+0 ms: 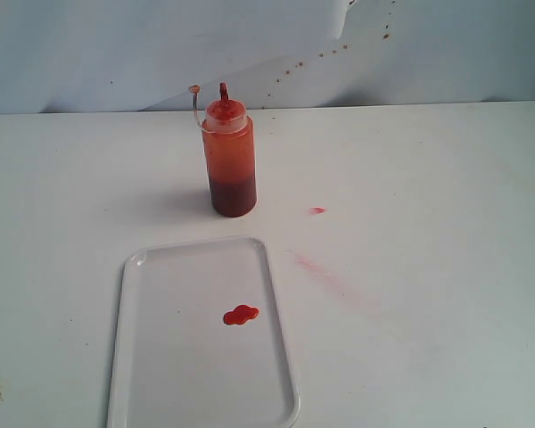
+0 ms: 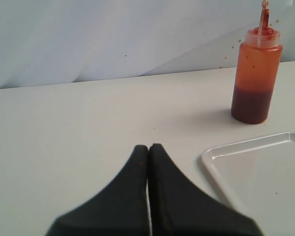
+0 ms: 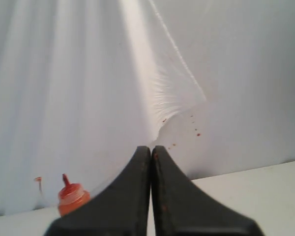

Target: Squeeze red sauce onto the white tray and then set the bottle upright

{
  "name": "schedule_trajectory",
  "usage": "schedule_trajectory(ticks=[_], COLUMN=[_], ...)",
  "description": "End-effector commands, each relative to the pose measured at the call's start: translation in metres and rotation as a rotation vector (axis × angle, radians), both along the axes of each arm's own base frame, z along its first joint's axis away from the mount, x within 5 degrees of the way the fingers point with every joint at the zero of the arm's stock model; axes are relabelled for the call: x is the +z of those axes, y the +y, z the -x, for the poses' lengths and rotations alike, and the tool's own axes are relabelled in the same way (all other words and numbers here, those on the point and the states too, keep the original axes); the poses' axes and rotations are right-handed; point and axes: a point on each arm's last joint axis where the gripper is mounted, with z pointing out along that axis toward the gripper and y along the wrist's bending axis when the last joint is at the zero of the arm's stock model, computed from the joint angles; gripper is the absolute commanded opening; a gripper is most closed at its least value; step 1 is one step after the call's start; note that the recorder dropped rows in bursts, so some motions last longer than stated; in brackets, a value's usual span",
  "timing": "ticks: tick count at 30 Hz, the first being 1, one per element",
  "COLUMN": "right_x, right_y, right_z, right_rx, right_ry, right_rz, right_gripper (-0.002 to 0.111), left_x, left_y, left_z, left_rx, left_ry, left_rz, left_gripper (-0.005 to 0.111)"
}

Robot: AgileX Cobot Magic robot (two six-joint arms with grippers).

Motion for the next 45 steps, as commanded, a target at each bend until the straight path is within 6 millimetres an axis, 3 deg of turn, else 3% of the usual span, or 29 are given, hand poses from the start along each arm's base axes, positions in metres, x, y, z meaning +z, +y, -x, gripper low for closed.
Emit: schedule_trajectory(ticks=[1,24,45], right_x=[-0.003,-0.006,-0.02], right_y=[-0.005,-0.009,-0.001], right_z=[0.0,0.0,-0.003], right_rx=[-0.107,-0.182,-0.159], right_ry=[0.019,0.057,0.109], right_rz=[-0.078,-0.099,0.399], right_gripper=[0.0,0.0,0.0], left_x=[0.0,0.0,0.0], left_y=[0.0,0.0,0.0], left_z=[0.0,0.0,0.0], left_rx=[0.001,0.001,0.001], left_ry=[-0.01,-0.01,-0.01], left_rz=[-0.006,-0.006,-0.006], left_gripper=[0.0,0.0,0.0])
